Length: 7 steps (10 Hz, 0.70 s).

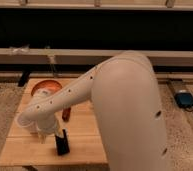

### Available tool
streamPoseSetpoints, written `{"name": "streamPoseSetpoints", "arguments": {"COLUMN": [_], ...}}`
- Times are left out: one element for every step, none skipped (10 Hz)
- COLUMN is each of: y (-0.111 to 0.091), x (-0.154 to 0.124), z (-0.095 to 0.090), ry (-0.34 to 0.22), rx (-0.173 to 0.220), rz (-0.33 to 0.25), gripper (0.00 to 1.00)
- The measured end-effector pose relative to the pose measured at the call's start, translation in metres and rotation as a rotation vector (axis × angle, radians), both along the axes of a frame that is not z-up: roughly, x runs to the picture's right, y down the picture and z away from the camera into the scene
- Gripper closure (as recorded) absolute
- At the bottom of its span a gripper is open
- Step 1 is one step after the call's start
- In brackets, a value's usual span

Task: Place the eraser on the white sponge

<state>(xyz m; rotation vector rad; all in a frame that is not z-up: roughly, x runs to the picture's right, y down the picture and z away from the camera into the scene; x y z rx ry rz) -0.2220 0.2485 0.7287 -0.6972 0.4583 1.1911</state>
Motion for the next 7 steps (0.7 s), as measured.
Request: {"name": "streamPoseSetpoints", "arguments": {"y": [0.002,0.000,-0.004,-0.006,-0.006,-0.005,-0.004], "x": [0.001,0.006,0.012,0.017,0.019,0.022,0.023], "z": [0.009,0.020,0.028,0.034,0.037,0.042,0.045], "ry": [0.010,0.027,0.042,0.054,0.060,0.067,0.070], "rx": [0.002,0.007,0.011,0.012,0.012,0.008,0.000], "rz": [-0.009,-0.010,-0.006,-0.002,0.000,0.000,-0.002], "gripper": [0.35,0.35,0.35,0.35,0.35,0.35,0.35]}}
